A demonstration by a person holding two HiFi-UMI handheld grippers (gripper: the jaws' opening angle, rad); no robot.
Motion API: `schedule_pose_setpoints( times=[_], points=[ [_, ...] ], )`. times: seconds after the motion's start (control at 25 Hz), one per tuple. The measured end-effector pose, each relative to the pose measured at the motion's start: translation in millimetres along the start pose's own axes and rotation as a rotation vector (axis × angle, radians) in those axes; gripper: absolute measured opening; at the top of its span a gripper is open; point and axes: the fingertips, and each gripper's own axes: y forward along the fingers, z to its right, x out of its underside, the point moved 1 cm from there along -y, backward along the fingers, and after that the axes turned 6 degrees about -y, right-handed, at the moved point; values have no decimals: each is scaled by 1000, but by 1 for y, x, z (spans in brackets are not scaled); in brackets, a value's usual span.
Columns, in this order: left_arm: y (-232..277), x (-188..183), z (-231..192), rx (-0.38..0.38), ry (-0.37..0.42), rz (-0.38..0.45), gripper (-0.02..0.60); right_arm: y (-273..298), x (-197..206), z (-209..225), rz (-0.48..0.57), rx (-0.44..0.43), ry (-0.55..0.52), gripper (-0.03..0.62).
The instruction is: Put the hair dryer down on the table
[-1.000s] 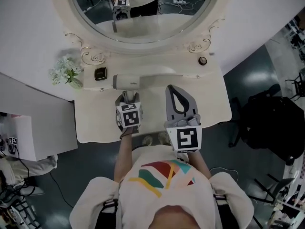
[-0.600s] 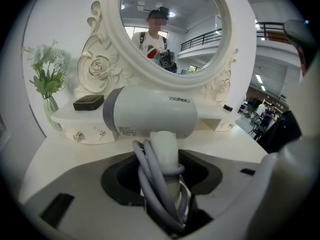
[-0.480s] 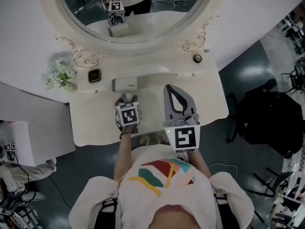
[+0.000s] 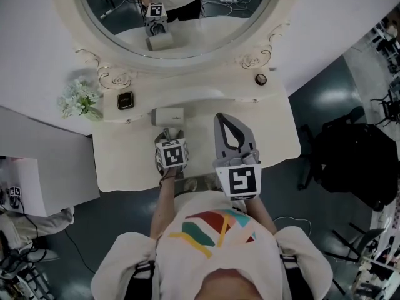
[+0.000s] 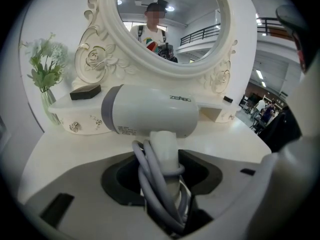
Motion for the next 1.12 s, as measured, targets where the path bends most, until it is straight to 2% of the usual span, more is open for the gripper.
schedule_pose_setpoints(
  times=[0.28, 0.52, 1.04, 1.12],
  points=[
    [4, 11, -4, -5, -24, -28, 199, 6, 4, -9, 20, -31, 26, 0],
    [5, 12, -8, -16, -68, -35, 199, 19, 5, -29, 26, -108, 71, 0],
    [18, 41, -18, -7, -142, -143, 200, 38, 16, -65, 7, -222, 88, 0],
    [18, 40, -20, -16, -134, -146, 201, 41, 18, -69, 4, -233, 81, 0]
  ],
)
